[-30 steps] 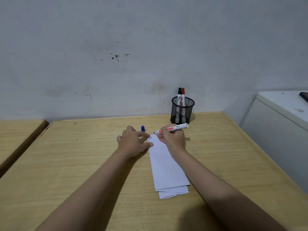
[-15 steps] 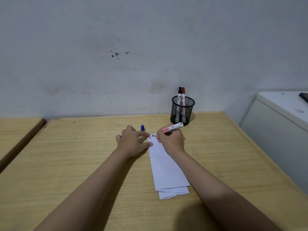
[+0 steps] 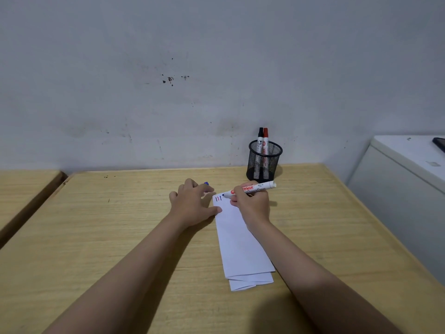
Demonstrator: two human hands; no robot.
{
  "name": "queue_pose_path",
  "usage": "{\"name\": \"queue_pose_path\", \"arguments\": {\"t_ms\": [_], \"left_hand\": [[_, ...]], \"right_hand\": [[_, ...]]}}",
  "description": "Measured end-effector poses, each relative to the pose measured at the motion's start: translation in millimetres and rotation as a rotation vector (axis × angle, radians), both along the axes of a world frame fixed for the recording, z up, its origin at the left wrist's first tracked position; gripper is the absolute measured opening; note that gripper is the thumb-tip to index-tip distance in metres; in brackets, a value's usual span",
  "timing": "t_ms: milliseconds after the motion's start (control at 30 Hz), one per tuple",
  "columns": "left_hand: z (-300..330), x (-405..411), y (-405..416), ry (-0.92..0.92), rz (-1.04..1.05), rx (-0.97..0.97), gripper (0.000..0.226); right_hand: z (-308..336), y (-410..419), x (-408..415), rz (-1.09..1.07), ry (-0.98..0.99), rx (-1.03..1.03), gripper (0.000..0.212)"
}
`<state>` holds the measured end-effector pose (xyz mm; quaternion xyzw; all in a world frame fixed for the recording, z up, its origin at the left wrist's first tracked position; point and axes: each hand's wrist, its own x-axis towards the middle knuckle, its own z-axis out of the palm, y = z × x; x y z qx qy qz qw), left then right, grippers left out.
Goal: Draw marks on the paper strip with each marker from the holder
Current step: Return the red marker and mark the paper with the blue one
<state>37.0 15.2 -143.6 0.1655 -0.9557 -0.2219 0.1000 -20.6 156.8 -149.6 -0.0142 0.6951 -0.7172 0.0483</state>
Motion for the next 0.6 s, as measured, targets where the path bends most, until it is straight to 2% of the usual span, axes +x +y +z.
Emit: {"name": "queue_pose_path", "arguments": {"t_ms": [67, 167, 300, 400, 467, 600], "left_hand": [[1.7, -5.4, -2.2, 0.066, -0.001, 0.047, 0.051], [3.6, -18.6, -9.0, 0.163, 0.050, 0.131, 0.037], [4.1, -34.5, -14.2, 0.086, 0.059, 0.121, 0.022], [3.2, -40.7, -15.8, 0.112, 0.034, 0.175, 0.015], [4.5, -40.5, -16.4, 0.162, 0.037, 0.263, 0.014], [12.6, -32.3, -16.6, 0.246, 0.060, 0.592, 0.016]], "right_hand": [[0.3, -0.3, -0.7, 0.005, -0.020, -0.039, 0.012], [0.9, -0.6, -2.3, 0.017, -0.048, -0.091, 0.009], [1.5, -1.0, -5.4, 0.024, -0.061, -0.134, 0.004], [1.0, -1.2, -7.5, 0.037, -0.074, -0.137, 0.002], [1.5, -0.6, -9.2, 0.043, -0.105, -0.155, 0.001], [4.4, 0.1, -8.9, 0.062, -0.159, -0.233, 0.004]]}}
